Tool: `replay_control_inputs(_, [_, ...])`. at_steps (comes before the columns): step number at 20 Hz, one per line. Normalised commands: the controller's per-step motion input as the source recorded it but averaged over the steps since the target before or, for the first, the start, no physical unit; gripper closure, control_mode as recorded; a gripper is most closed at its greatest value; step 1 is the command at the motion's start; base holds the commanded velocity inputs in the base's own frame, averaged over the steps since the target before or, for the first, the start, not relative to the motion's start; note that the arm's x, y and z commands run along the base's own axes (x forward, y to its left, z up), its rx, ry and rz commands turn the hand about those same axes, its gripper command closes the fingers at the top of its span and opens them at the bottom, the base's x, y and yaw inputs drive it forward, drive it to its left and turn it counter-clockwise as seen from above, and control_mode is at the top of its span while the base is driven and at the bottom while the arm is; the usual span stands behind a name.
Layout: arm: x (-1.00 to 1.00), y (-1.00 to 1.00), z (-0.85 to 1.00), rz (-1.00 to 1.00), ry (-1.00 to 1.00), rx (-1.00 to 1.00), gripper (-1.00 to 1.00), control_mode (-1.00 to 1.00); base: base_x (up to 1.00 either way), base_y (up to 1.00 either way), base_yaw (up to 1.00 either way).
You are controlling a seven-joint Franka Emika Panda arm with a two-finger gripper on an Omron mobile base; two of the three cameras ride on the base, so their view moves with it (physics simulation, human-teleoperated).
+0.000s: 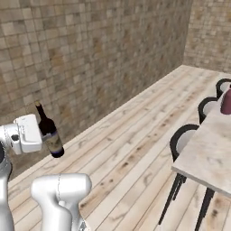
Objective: There is a wine glass and glass cup on the dining counter. Place the wine bottle next to the wine glass and the juice bottle next to the glass cup.
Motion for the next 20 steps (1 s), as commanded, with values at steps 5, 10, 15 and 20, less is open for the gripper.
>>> replay_control_inputs(5, [0.00, 0.00, 0.00, 0.00, 0.00, 0.00, 1.00, 1.00, 0.66, 0.18, -0.39])
replay_control_inputs(10, [0.00, 0.00, 0.00, 0.00, 0.00, 0.00, 1.00, 1.00, 0.82, 0.22, -0.23])
replay_control_inputs(15, [0.00, 0.00, 0.00, 0.00, 0.00, 0.00, 1.00, 1.00, 0.86, 0.23, -0.19])
replay_control_inputs(20, [0.00, 0.00, 0.00, 0.00, 0.00, 0.00, 1.00, 1.00, 0.85, 0.24, -0.19])
